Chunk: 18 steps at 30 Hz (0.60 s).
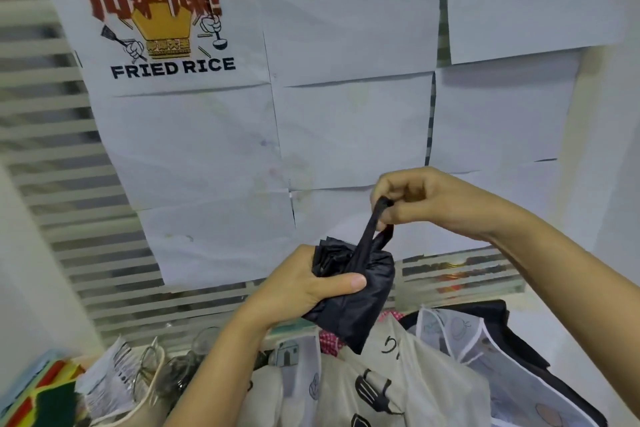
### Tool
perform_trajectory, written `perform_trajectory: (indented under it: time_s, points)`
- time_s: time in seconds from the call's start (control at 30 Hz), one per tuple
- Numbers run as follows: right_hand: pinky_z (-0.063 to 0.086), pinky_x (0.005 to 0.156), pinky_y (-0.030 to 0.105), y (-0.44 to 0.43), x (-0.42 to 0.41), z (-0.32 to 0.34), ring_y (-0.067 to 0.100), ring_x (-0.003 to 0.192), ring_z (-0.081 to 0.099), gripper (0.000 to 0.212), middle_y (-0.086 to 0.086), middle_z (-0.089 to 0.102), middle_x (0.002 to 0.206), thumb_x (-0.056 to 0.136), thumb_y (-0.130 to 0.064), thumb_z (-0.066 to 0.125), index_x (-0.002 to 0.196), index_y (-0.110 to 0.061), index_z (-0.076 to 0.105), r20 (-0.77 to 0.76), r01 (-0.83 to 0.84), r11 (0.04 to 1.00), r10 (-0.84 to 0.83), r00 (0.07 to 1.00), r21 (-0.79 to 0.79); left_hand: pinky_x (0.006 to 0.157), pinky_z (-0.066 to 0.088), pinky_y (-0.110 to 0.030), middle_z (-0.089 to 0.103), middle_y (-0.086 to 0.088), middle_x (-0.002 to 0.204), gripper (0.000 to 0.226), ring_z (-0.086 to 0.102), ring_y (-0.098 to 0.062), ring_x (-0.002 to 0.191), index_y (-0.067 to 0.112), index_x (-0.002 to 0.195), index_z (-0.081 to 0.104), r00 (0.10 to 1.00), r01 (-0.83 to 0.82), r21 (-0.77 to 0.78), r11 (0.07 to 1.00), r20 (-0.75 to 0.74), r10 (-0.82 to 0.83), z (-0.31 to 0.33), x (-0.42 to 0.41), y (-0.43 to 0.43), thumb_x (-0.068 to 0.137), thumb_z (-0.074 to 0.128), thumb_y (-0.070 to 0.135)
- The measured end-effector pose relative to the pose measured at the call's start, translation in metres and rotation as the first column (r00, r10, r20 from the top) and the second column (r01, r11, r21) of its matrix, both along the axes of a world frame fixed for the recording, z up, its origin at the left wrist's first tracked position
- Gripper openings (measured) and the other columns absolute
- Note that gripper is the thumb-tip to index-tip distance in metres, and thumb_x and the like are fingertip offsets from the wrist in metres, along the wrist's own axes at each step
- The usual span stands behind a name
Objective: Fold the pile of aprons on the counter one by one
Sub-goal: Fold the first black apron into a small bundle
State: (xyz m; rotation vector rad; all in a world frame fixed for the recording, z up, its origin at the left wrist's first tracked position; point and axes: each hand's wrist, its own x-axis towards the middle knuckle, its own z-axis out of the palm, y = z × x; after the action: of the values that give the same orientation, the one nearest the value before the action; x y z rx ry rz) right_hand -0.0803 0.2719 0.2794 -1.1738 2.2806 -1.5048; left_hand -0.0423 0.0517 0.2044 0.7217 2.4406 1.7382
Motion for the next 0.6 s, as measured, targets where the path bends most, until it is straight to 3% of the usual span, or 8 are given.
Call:
perform_trajectory:
  time_s: [0.07, 0.13, 0.23, 0.3, 0.37, 0.47, 0.6]
  points:
    - [0.048, 0.072, 0.024, -0.017, -0.003, 0.004, 0.012, 0.071, 0.06, 0.016, -0.002, 0.064, 0.076, 0.08, -0.005, 0.072, 0.083, -0.01, 0.058, -0.126, 0.165, 0.986, -0.158, 0.979, 0.04, 0.075, 0.048, -0.019, 0.068, 0.01, 0.084, 0.021, 0.063, -0.004, 0.081, 0.019, 0.089, 0.071, 1.0, -0.026, 0.0, 1.0, -0.018, 0.026, 0.002, -0.005, -0.011, 0.078, 0.077, 0.036]
    - [0.04, 0.058, 0.022, -0.034, -0.005, 0.005, 0.007, 0.054, 0.045, 0.033, -0.011, 0.05, 0.056, 0.073, -0.023, 0.08, 0.069, -0.013, 0.049, -0.3, 0.385, 0.922, -0.357, 0.885, 0.038, 0.074, 0.048, -0.02, 0.068, 0.009, 0.081, 0.026, 0.063, -0.005, 0.079, 0.015, 0.088, 0.07, 0.998, -0.057, 0.026, 0.998, -0.022, 0.058, 0.006, -0.009, -0.022, 0.076, 0.071, 0.038]
    - [0.035, 0.048, 0.015, -0.052, -0.001, 0.009, 0.008, 0.042, 0.038, 0.05, -0.005, 0.047, 0.043, 0.076, -0.043, 0.075, 0.054, -0.005, 0.05, -0.245, 0.5, 0.866, -0.488, 0.838, -0.017, 0.072, 0.047, -0.022, 0.068, 0.013, 0.075, 0.027, 0.064, -0.005, 0.076, 0.02, 0.085, 0.067, 0.995, -0.099, 0.098, 0.99, 0.032, 0.097, 0.008, -0.016, -0.039, 0.072, 0.066, 0.043]
    - [0.042, 0.053, 0.011, -0.062, 0.002, 0.014, 0.006, 0.049, 0.054, 0.034, -0.001, 0.064, 0.055, 0.08, -0.035, 0.072, 0.062, -0.007, 0.068, -0.149, 0.395, 0.919, -0.391, 0.908, -0.003, 0.072, 0.046, -0.024, 0.068, 0.01, 0.075, 0.036, 0.064, -0.006, 0.075, 0.019, 0.086, 0.067, 0.994, -0.08, 0.162, 0.984, 0.092, 0.066, 0.006, -0.023, -0.051, 0.071, 0.075, 0.05]
    - [0.048, 0.064, 0.011, -0.071, 0.004, 0.018, 0.0, 0.068, 0.064, 0.01, -0.004, 0.074, 0.077, 0.084, -0.02, 0.071, 0.085, -0.013, 0.077, -0.118, 0.224, 0.972, -0.215, 0.97, 0.073, 0.071, 0.048, -0.023, 0.068, 0.006, 0.08, 0.058, 0.063, -0.009, 0.077, 0.018, 0.09, 0.067, 0.993, -0.024, 0.197, 0.98, 0.115, 0.001, 0.004, -0.029, -0.062, 0.055, 0.081, 0.063]
    - [0.051, 0.074, 0.018, -0.084, 0.0, 0.017, 0.005, 0.076, 0.065, 0.015, -0.005, 0.074, 0.086, 0.085, -0.008, 0.068, 0.098, -0.014, 0.074, -0.046, 0.003, 0.973, 0.008, 0.999, 0.229, 0.076, 0.049, -0.024, 0.066, -0.001, 0.093, 0.084, 0.063, -0.014, 0.087, 0.005, 0.105, 0.063, 0.988, 0.11, 0.171, 0.979, 0.091, -0.127, -0.001, -0.033, -0.074, 0.052, 0.081, 0.067]
    - [0.054, 0.088, 0.03, -0.094, -0.006, 0.015, 0.024, 0.084, 0.067, 0.019, 0.004, 0.071, 0.092, 0.082, -0.007, 0.072, 0.1, -0.008, 0.066, 0.046, -0.12, 0.933, 0.111, 0.993, 0.338, 0.069, 0.046, -0.016, 0.063, 0.009, 0.082, 0.07, 0.06, -0.007, 0.076, 0.008, 0.094, 0.058, 0.96, 0.232, 0.146, 0.962, 0.122, -0.25, -0.006, -0.035, -0.081, 0.057, 0.08, 0.063]
